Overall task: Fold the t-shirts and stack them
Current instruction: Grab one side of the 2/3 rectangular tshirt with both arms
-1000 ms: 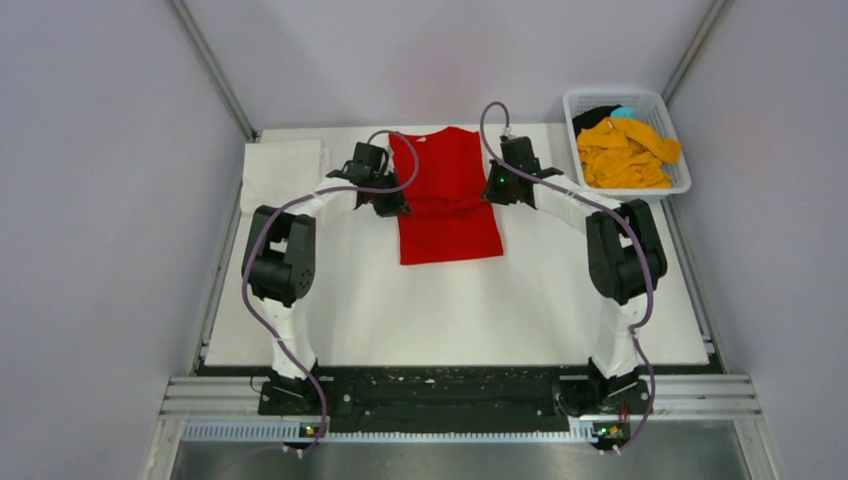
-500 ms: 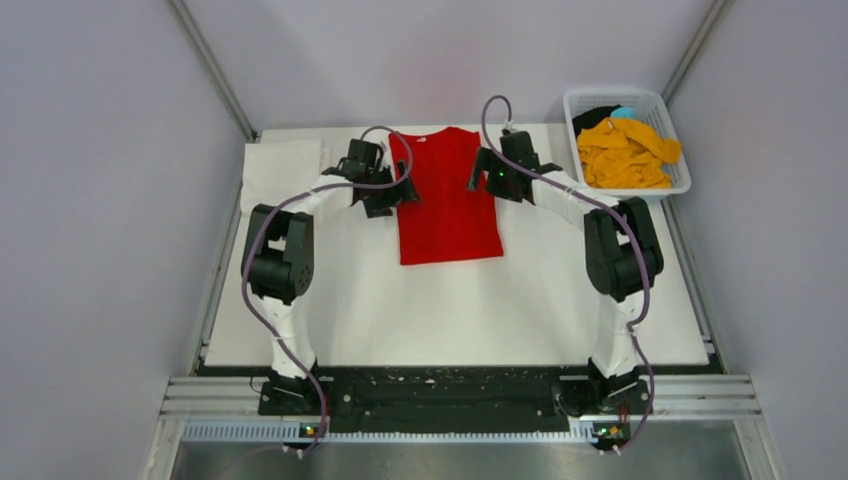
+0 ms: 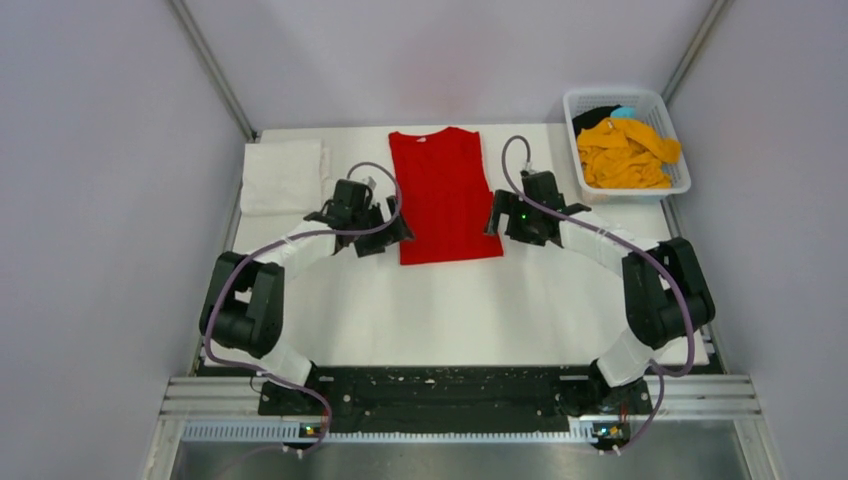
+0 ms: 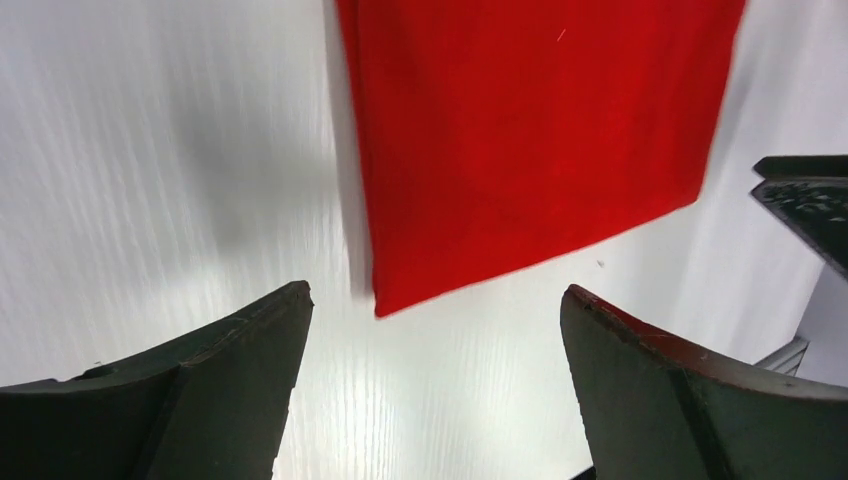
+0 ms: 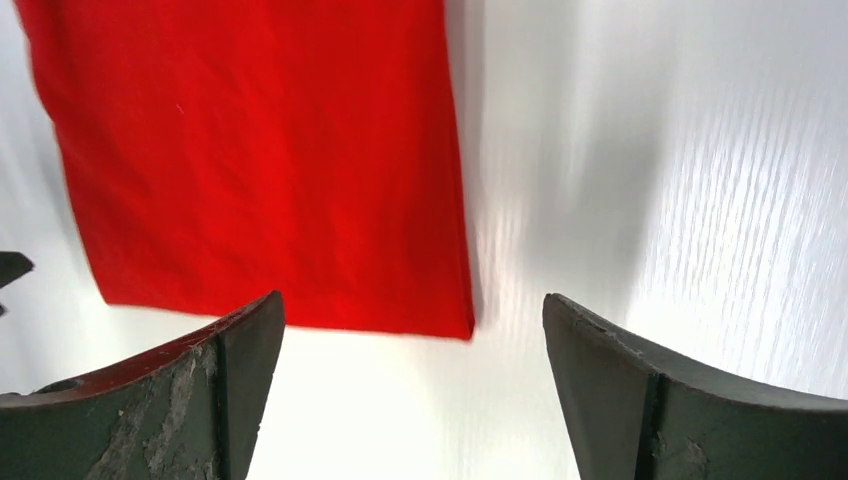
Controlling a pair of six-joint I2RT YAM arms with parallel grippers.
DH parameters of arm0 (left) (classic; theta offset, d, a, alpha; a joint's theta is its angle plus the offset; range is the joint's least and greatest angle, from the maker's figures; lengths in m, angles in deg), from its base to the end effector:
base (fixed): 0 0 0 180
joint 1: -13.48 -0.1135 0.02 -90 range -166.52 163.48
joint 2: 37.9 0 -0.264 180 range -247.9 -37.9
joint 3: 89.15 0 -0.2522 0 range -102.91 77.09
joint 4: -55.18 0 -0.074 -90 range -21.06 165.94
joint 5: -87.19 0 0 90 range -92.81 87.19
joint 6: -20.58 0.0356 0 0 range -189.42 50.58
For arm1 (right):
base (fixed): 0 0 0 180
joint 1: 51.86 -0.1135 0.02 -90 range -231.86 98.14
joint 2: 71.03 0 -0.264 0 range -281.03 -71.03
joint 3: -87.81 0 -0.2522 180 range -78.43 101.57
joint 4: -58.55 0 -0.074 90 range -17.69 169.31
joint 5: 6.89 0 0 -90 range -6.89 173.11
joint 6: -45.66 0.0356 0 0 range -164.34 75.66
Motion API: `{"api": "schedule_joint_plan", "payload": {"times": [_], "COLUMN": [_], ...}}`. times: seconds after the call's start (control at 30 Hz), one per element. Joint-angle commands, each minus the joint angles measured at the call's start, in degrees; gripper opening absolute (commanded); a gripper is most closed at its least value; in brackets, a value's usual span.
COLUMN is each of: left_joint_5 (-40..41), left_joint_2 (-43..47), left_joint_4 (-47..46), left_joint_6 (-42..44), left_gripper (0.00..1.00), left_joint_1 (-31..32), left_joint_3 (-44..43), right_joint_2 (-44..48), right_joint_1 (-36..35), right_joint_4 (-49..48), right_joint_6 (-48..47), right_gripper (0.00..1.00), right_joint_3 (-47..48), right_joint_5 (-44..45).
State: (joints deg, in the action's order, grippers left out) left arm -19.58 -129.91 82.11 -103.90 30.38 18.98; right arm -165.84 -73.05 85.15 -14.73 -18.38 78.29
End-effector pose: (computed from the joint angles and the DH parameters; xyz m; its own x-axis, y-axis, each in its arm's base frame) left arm 0.3220 -0.1086 0.2114 -0.8415 -0.3108 -0.4419 -0.0122 0.8286 -0.5597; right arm 0.3266 0.1298 0.2053 -0.8027 0.2169 -0.5556 -0.0189 0.9218 0.3871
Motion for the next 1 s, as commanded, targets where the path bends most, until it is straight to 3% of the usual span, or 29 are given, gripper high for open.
{"api": "schedule_joint_plan", "payload": {"times": [0.0,0.13,0.33,0.63,0.73,0.87,0.97], "left_joint_5": [0.81,1.00,3.13,3.78,4.82,4.89,5.26], "left_joint_2": [2.74,1.89,-1.03,-3.80,-4.49,-5.03,-4.75], "left_joint_4": [-4.28,-7.59,-10.60,-10.87,-10.68,-10.40,-9.95], "left_joint_6": [-3.82,-7.01,-9.72,-11.21,-11.51,-11.90,-11.96], "left_gripper": [0.99,0.93,0.75,0.44,0.30,0.02,0.00], "left_joint_1": [2.62,3.28,3.70,4.87,4.95,4.99,5.05], "left_joint_3": [6.43,9.59,10.86,11.30,11.56,11.24,11.19], "right_joint_2": [4.44,4.29,3.41,3.61,3.57,3.47,2.92], "right_joint_1": [0.60,0.59,0.58,0.67,0.60,0.63,0.60], "right_joint_4": [-2.14,-2.94,-2.81,-2.74,-2.81,-2.57,-2.53], "right_joint_6": [-0.10,-0.14,-0.68,-0.60,-0.51,-0.43,-0.45], "right_gripper": [0.99,0.99,0.97,0.95,0.94,0.90,0.84], "right_joint_3": [-5.12,-6.78,-7.24,-7.69,-7.78,-8.13,-8.23], "right_joint_5": [-2.20,-3.92,-4.38,-3.46,-3.29,-3.21,-2.67]}}
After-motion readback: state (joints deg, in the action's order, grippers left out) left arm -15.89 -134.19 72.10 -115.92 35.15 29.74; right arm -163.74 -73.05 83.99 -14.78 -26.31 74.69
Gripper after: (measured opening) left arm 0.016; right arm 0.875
